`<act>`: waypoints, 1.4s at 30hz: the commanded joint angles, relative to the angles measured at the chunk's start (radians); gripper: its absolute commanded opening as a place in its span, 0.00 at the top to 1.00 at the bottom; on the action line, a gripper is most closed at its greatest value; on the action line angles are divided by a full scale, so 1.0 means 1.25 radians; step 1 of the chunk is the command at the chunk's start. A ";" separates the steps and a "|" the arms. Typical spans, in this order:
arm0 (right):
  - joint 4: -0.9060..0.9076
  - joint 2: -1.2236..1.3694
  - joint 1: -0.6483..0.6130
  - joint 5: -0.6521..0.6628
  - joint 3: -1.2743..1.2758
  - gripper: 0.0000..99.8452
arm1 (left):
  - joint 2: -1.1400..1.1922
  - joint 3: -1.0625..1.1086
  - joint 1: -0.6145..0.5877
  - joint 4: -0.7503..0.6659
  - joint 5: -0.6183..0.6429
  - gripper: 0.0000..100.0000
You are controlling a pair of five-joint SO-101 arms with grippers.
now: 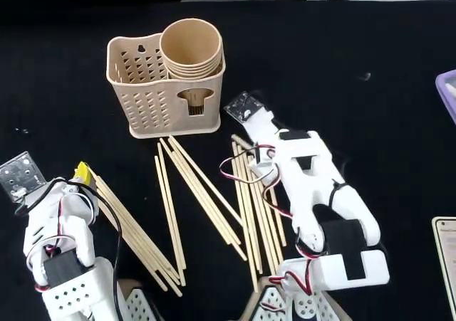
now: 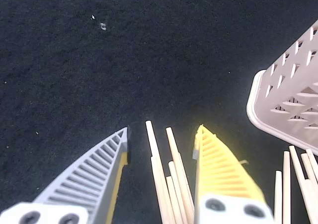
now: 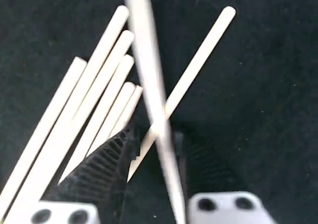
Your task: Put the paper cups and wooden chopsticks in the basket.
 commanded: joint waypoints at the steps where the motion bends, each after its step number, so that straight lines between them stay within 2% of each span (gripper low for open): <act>1: 0.011 0.001 0.041 0.007 -0.044 0.98 | -0.009 -0.007 0.001 -0.010 0.006 0.78; 8: 0.015 -0.021 0.122 0.010 -0.073 0.99 | -0.009 -0.007 0.001 -0.010 0.006 0.78; 15: 0.018 -0.111 0.120 0.047 -0.023 0.99 | -0.009 -0.007 0.001 -0.011 0.006 0.78; 24: 0.237 -0.505 0.107 0.047 -0.025 0.99 | -0.009 -0.007 0.001 -0.012 0.006 0.78; 26: 0.255 -0.614 0.085 0.042 -0.025 0.99 | -0.009 -0.008 0.001 -0.011 0.006 0.78; 29: 0.261 -0.770 0.031 -0.052 -0.025 0.99 | -0.009 -0.008 0.001 -0.011 0.006 0.78; 34: 0.252 -0.978 -0.139 -0.152 -0.034 0.99 | -0.009 -0.008 0.001 -0.010 0.006 0.78; 39: 0.233 -1.029 -0.286 -0.227 -0.123 0.99 | -0.009 -0.008 0.001 -0.010 0.006 0.78; 42: 0.188 -0.992 -0.351 -0.314 -0.191 0.99 | -0.009 -0.007 0.001 -0.010 0.006 0.78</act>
